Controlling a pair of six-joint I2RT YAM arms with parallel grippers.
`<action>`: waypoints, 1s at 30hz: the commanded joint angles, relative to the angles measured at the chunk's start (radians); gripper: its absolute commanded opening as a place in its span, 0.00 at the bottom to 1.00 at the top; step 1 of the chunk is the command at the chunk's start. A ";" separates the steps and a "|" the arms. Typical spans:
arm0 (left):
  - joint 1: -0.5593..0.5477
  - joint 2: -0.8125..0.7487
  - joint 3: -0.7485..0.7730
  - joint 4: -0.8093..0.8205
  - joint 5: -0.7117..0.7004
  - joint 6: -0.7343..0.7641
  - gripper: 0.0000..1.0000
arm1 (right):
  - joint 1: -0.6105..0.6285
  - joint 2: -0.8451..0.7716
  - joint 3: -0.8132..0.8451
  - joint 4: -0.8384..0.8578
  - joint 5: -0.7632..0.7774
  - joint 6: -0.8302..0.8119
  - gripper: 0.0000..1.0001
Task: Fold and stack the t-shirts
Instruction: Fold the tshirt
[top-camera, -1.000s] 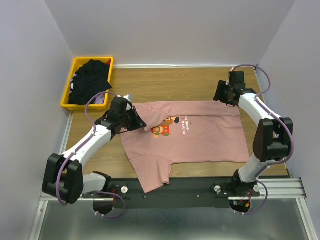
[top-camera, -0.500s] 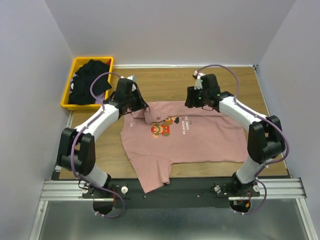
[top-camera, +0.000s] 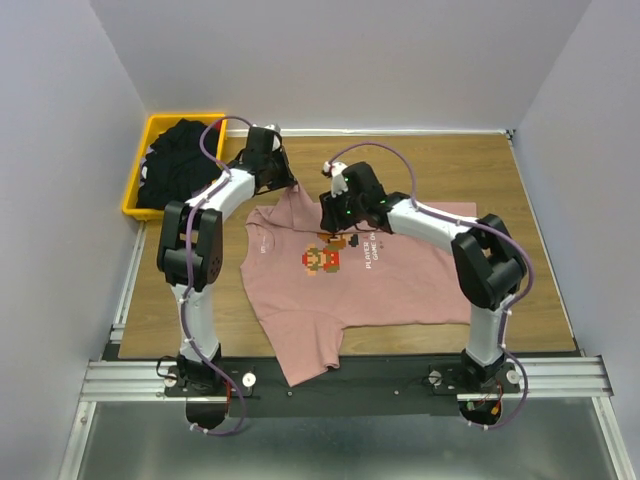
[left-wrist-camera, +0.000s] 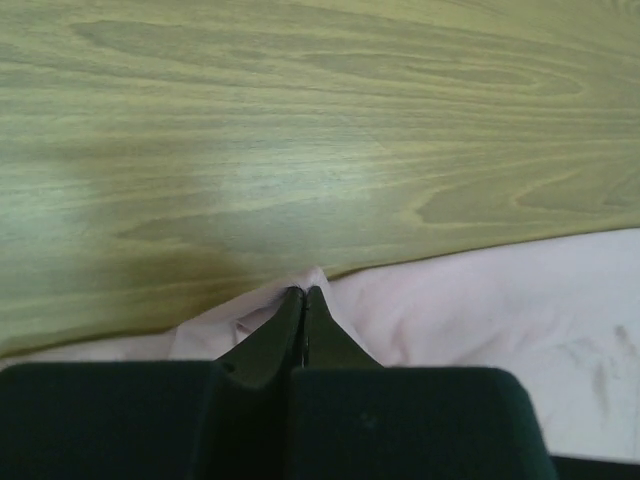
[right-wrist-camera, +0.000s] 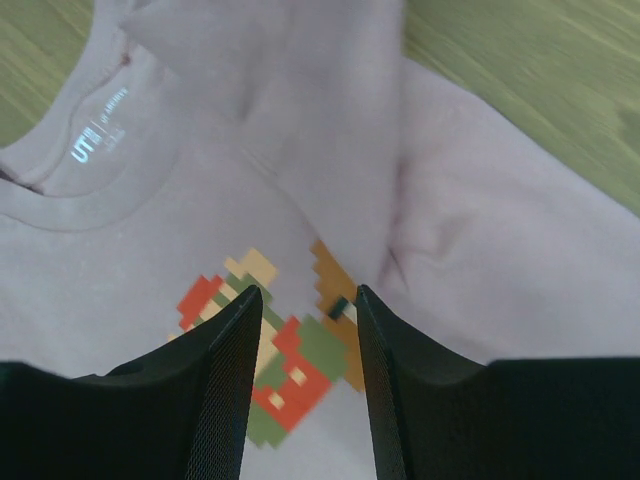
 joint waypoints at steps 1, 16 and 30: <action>0.003 0.067 0.062 -0.034 -0.006 0.044 0.00 | 0.059 0.076 0.089 0.062 -0.008 -0.036 0.50; 0.006 0.135 0.063 -0.001 0.033 0.027 0.00 | 0.115 0.321 0.304 0.103 0.030 -0.013 0.44; 0.006 0.132 0.046 0.004 0.034 0.021 0.00 | 0.129 0.415 0.327 0.100 0.113 0.039 0.43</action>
